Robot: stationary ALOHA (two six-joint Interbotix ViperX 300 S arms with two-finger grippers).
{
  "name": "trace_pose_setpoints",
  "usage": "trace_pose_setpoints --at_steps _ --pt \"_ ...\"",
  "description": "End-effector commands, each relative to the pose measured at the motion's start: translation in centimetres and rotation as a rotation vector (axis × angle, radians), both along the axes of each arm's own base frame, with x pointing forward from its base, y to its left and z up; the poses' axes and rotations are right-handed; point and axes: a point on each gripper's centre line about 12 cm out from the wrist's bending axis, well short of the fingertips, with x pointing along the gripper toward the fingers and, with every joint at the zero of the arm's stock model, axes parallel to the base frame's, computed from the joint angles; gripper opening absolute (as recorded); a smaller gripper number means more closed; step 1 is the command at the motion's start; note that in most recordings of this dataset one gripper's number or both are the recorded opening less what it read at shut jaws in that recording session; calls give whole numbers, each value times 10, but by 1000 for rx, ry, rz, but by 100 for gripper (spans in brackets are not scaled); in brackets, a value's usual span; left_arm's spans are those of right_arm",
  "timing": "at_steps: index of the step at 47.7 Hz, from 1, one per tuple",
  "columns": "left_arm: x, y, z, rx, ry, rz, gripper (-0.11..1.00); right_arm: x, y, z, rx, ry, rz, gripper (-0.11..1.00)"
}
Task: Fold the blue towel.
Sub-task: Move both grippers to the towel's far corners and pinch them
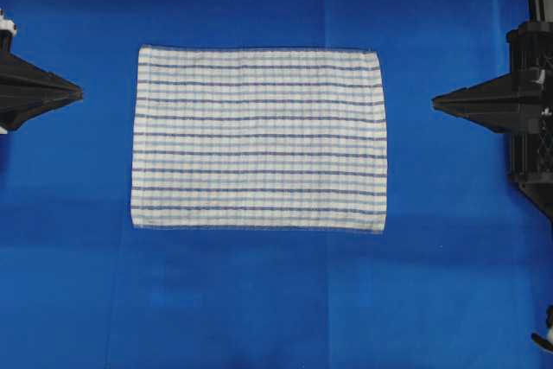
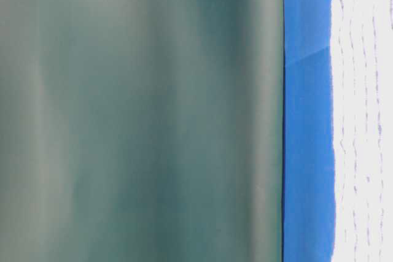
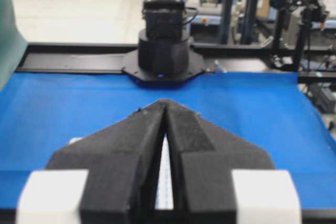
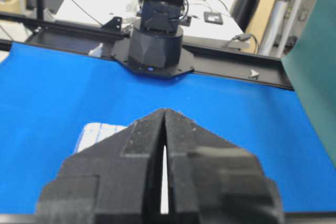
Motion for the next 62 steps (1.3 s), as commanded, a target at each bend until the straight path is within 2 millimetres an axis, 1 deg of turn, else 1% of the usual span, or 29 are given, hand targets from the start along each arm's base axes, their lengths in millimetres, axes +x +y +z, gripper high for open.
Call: trace_pose_setpoints --at_steps 1,6,11,19,22,29,32,33,35,38,44,47,49,55,58,62 --pt "2 2 -2 -13 23 11 0 4 -2 8 0 -12 -10 1" --pt "3 2 -2 -9 26 12 0 7 -3 8 0 11 -13 1" --pt "3 3 -4 -7 35 15 0 11 -5 3 5 52 -26 1" --pt "6 13 -13 -3 72 67 0 16 -22 -9 37 107 -103 1" --pt "9 19 -19 -7 100 93 0 19 -31 -17 53 137 -145 1" --pt "19 36 -40 -20 191 166 1 26 -50 -36 82 214 -225 2" --pt "22 43 -49 -29 230 195 2 29 -59 -46 97 256 -263 5" --pt "23 45 -52 -31 244 205 4 30 -61 -49 101 269 -271 7" --pt "26 51 -61 -38 280 229 10 33 -66 -55 107 296 -288 15" --pt "29 58 -71 -47 324 254 24 36 -73 -64 116 332 -313 27" --pt "33 76 -94 -75 417 319 63 41 -87 -84 142 410 -363 64" --pt "35 85 -105 -88 454 351 77 44 -94 -94 157 443 -386 77" --pt "35 90 -112 -96 477 370 80 47 -99 -102 166 471 -402 79" --pt "39 104 -137 -119 542 412 77 50 -112 -124 186 523 -443 74" --pt "42 109 -145 -124 554 424 77 52 -120 -135 197 541 -467 74" --pt "47 115 -158 -132 576 437 77 53 -125 -145 203 549 -485 74"
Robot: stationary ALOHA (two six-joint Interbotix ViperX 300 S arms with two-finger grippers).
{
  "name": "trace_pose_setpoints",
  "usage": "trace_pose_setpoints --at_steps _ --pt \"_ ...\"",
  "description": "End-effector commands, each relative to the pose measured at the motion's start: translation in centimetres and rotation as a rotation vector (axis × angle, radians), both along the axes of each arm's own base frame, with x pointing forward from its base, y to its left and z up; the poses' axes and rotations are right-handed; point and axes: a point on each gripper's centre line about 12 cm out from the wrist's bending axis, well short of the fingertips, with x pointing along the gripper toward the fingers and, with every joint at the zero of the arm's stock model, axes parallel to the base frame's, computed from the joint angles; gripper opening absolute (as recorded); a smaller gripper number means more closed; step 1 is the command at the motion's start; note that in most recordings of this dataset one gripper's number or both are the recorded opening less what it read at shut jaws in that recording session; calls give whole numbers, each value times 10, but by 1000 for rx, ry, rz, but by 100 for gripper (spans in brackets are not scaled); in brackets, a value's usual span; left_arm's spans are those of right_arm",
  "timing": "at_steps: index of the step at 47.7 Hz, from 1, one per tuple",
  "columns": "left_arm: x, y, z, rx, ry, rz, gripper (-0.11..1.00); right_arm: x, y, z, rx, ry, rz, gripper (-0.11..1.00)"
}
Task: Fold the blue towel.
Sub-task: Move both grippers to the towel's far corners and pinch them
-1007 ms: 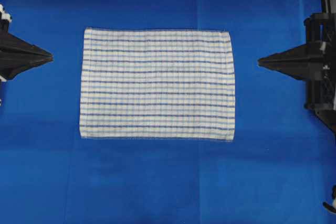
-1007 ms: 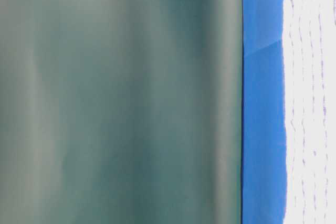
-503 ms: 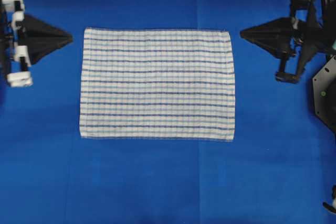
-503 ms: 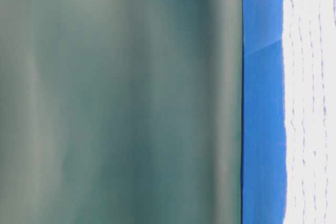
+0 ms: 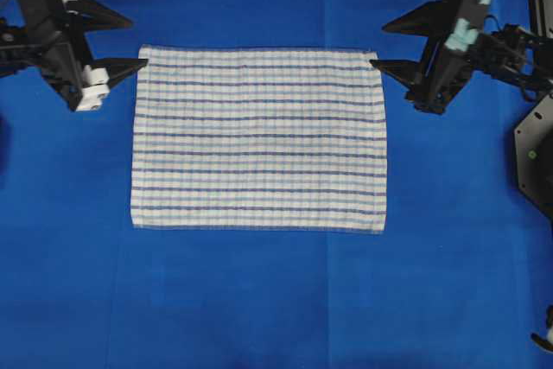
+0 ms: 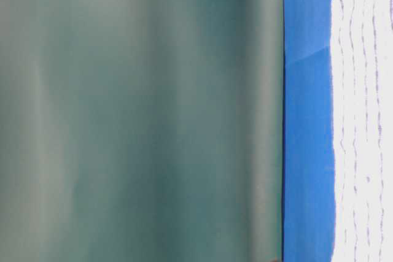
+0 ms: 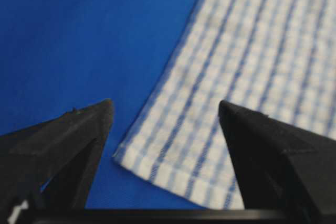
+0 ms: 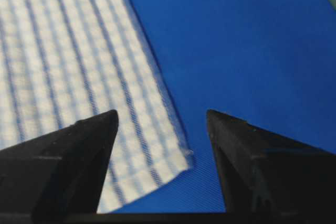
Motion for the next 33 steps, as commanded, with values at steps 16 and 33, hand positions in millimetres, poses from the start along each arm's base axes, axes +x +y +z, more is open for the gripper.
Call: trace_pose_setpoints --at_steps 16,33 --pt "12 24 -44 -32 68 63 76 15 -17 -27 17 28 -44 73" --pt "13 26 -68 -69 121 79 63 13 -20 -57 60 87 -80 66"
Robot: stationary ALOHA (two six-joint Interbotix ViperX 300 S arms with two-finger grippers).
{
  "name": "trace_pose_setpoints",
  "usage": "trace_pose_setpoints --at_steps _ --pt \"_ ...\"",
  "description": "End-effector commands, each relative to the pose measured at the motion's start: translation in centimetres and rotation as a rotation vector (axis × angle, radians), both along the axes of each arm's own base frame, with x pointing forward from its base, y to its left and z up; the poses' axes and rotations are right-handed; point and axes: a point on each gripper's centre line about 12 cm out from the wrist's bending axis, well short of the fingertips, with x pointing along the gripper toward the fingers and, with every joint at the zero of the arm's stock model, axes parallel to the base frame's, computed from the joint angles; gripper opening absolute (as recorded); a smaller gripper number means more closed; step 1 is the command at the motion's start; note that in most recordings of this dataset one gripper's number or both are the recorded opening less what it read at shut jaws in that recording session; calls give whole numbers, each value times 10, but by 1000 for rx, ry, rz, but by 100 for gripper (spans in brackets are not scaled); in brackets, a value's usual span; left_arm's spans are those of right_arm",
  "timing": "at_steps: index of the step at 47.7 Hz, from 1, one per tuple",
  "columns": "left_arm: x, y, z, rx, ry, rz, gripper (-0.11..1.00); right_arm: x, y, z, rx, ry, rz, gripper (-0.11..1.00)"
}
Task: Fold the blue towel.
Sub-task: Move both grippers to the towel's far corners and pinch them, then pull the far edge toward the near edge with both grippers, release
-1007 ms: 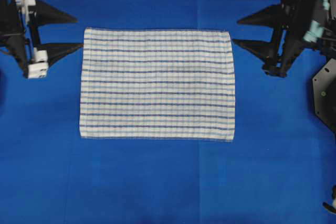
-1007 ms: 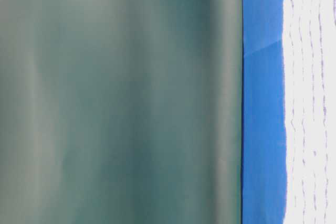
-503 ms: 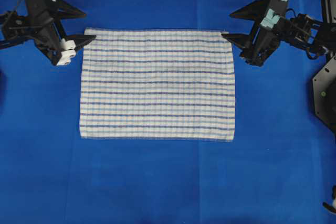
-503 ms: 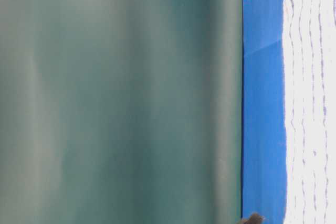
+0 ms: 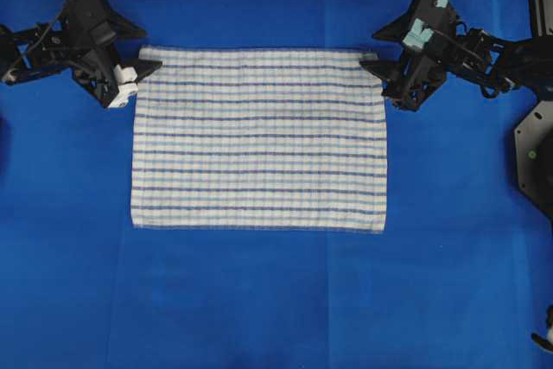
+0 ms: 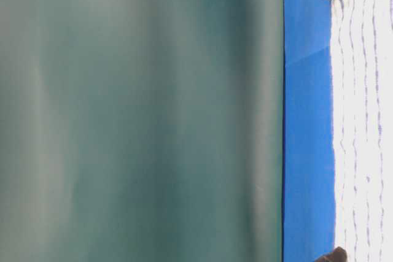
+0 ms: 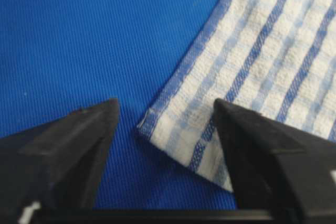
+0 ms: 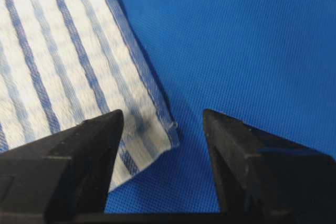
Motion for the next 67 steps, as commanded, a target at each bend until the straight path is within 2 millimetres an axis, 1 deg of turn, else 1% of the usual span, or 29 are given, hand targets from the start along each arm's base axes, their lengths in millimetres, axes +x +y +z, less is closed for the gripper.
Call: trace_pose_setpoints --at_steps 1,5,8,9,14,17,21,24,26,36,40,46,49,56,60,67 --pt "2 2 1 0 -7 5 60 3 -3 1 -4 -17 -14 65" --pt "2 2 -2 -5 -1 7 45 2 -3 -1 1 -7 -14 60" --pt "2 1 -2 -7 0 7 32 1 -2 -2 3 -5 -13 55" --pt "2 1 -2 -6 2 3 30 1 -2 -2 3 -5 -13 53" --pt "3 -1 -3 -7 3 -5 12 1 -1 -3 4 -2 -10 37" --pt "4 -2 -2 -6 2 -9 6 2 -1 -2 3 -5 -8 28" --pt "4 -3 -2 -6 2 -13 5 2 0 -2 3 -5 -4 18" --pt "5 -4 -2 -5 1 -17 5 3 0 -2 2 -6 -4 12" --pt "6 -5 -2 -5 -1 -19 5 3 0 -2 2 -6 -4 10" --pt "9 -6 3 3 -14 -31 5 5 0 5 -5 -23 0 9" --pt "11 -10 12 11 -35 -42 5 6 3 12 -10 -37 10 9" --pt "15 -19 24 27 -69 -80 5 7 10 25 -11 -53 33 9" --pt "15 -21 27 31 -77 -88 5 7 12 31 -16 -64 41 9" --pt "11 -24 27 29 -74 -91 5 5 15 40 -24 -86 47 9" --pt "12 -30 32 35 -88 -112 5 6 20 45 -21 -89 66 9" --pt "14 -45 47 54 -139 -167 5 7 39 55 14 -92 116 9"
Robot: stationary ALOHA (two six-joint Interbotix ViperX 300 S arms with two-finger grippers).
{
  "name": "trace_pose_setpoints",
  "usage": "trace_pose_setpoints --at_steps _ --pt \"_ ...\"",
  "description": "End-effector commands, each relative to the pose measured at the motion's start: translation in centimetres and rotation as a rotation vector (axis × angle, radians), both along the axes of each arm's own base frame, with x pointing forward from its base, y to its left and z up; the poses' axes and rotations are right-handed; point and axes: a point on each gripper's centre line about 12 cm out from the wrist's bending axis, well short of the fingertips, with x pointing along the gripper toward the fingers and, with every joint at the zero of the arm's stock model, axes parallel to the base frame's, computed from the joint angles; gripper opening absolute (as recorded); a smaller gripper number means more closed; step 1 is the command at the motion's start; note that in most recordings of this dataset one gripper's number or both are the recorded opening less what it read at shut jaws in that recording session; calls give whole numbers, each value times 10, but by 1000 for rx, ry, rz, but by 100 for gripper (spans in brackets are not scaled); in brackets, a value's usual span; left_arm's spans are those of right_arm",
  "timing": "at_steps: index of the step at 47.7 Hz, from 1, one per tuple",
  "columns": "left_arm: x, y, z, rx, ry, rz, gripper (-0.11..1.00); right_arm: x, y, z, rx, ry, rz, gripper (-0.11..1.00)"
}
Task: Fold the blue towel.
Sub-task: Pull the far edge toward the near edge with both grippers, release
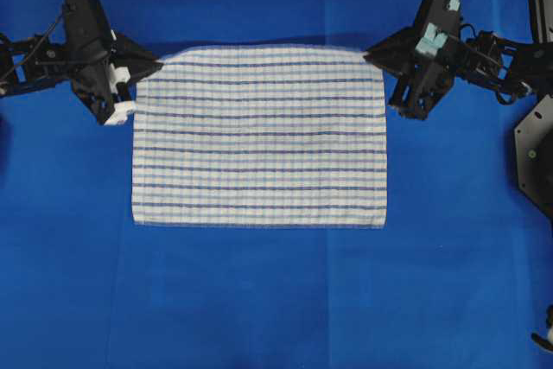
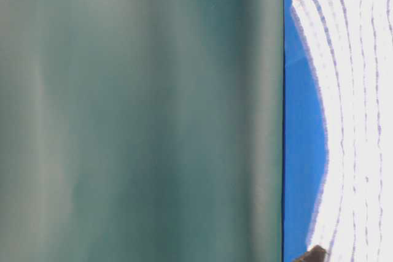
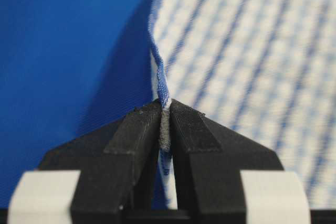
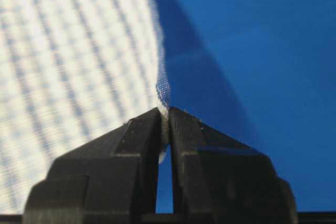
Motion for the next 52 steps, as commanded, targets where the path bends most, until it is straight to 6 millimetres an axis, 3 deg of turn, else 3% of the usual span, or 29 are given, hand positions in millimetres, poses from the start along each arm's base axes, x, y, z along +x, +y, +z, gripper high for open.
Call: trace_pose_setpoints --at_steps 1,15,23,41,52 --pt "2 -10 17 23 -60 -37 5 3 10 14 9 -32 28 9" --pt "-7 -50 48 36 -154 -176 5 -5 48 39 74 -111 111 9" --pt "-15 -69 55 22 -183 -240 5 -13 67 46 110 -155 155 9" --pt "-23 -106 57 -25 -205 -374 5 -16 107 47 191 -171 261 9" --pt "-23 -122 49 -37 -171 -439 5 -14 118 33 233 -121 273 9"
